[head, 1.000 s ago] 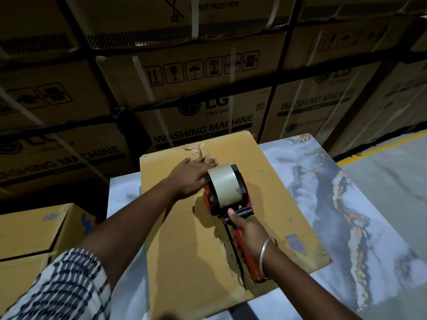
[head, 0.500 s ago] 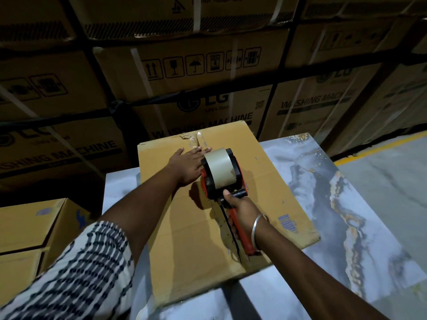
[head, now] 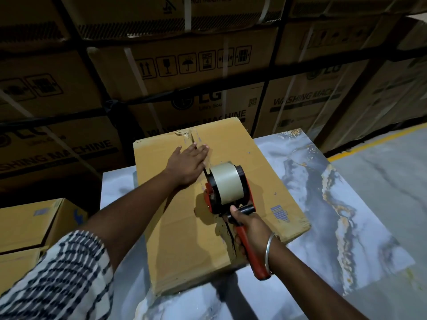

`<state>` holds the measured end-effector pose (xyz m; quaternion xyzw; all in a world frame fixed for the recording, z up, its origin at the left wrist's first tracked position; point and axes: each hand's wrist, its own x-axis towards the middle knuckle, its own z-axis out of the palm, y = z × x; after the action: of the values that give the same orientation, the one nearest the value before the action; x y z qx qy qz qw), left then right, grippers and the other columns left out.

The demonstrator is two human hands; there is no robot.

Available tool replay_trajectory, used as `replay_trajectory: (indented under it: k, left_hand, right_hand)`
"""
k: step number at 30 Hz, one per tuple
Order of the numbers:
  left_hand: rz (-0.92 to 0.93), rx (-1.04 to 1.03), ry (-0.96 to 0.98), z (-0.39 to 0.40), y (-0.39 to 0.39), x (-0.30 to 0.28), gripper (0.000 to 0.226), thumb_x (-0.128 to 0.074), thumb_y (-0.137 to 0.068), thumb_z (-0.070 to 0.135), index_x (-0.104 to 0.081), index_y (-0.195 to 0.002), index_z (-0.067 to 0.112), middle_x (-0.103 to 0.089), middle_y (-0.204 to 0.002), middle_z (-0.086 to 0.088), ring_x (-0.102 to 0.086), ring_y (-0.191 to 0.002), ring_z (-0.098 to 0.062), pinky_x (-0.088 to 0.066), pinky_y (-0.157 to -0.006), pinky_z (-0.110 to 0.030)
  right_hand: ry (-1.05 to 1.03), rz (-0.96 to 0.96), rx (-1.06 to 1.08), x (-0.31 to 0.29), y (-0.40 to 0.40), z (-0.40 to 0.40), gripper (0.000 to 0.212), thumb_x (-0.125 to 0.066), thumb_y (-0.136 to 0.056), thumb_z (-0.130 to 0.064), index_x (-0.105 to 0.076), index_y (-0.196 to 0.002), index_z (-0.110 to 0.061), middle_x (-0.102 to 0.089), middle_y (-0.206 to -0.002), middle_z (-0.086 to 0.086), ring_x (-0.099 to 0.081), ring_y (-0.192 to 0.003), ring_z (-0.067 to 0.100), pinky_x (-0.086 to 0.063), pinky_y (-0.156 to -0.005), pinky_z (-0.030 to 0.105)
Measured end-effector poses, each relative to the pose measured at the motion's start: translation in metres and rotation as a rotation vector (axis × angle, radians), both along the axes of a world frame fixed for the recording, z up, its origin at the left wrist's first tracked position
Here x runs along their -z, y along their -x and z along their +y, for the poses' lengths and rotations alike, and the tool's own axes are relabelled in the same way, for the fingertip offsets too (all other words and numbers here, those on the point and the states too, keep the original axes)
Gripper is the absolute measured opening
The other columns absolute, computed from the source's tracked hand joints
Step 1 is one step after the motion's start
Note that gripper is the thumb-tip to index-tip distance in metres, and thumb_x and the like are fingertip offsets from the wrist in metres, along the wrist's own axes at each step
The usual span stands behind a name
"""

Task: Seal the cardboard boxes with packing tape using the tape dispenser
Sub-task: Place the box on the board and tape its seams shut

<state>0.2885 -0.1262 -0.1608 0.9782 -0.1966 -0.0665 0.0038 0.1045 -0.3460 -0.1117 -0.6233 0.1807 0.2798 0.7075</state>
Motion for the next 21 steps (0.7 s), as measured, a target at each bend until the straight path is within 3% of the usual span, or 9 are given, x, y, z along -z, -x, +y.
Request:
replay_trajectory:
  k: [4,9,13,17,21]
  left_hand:
    - [0.112,0.200,0.074,-0.012,0.037,0.010,0.062,-0.028,-0.104,0.056,-0.006,-0.159,0.038,-0.003,-0.167,0.011,-0.002,-0.154,-0.015,-0.004,-0.120,-0.054]
    - [0.107,0.161,-0.003,-0.009,0.042,0.013,0.062,-0.031,-0.105,0.052,-0.002,-0.158,0.039,0.006,-0.166,0.015,0.004,-0.154,-0.012,-0.004,-0.123,-0.051]
    - [0.118,0.140,-0.048,-0.013,0.044,0.009,0.058,-0.025,-0.106,0.050,0.001,-0.158,0.040,0.010,-0.165,0.016,0.008,-0.153,-0.010,-0.001,-0.122,-0.048]
    - [0.150,0.127,-0.026,-0.015,0.046,0.005,0.052,-0.010,-0.105,0.055,0.009,-0.153,0.051,0.015,-0.164,0.018,0.009,-0.153,-0.010,0.001,-0.122,-0.050]
    - [0.130,0.109,-0.017,-0.017,0.050,0.003,0.052,-0.007,-0.103,0.055,0.007,-0.154,0.051,0.013,-0.164,0.017,0.008,-0.153,-0.012,0.000,-0.121,-0.053]
  right_hand:
    - [0.006,0.008,-0.006,-0.004,0.000,0.002,0.044,-0.057,-0.100,-0.037,-0.063,-0.092,0.007,-0.047,-0.062,0.015,-0.042,-0.031,0.015,-0.031,-0.037,0.017]
    - [0.082,0.011,-0.013,-0.012,0.000,0.003,0.051,-0.056,-0.101,-0.035,-0.053,-0.059,-0.008,-0.042,-0.044,0.004,-0.038,-0.029,0.015,-0.028,-0.036,0.014]
    - [0.048,0.042,0.011,-0.019,0.010,0.003,0.047,-0.054,-0.102,-0.033,-0.053,-0.063,-0.006,-0.045,-0.039,0.000,-0.040,-0.027,0.012,-0.029,-0.034,0.016]
    - [0.093,0.138,-0.044,-0.017,0.040,-0.011,0.052,-0.057,-0.096,-0.049,-0.048,-0.063,-0.009,-0.040,-0.050,0.008,-0.037,-0.036,0.019,-0.026,-0.042,0.021]
    - [0.152,0.140,-0.054,-0.009,0.057,-0.019,0.056,-0.056,-0.095,-0.056,-0.045,-0.062,-0.012,-0.041,-0.053,0.008,-0.036,-0.040,0.019,-0.025,-0.045,0.023]
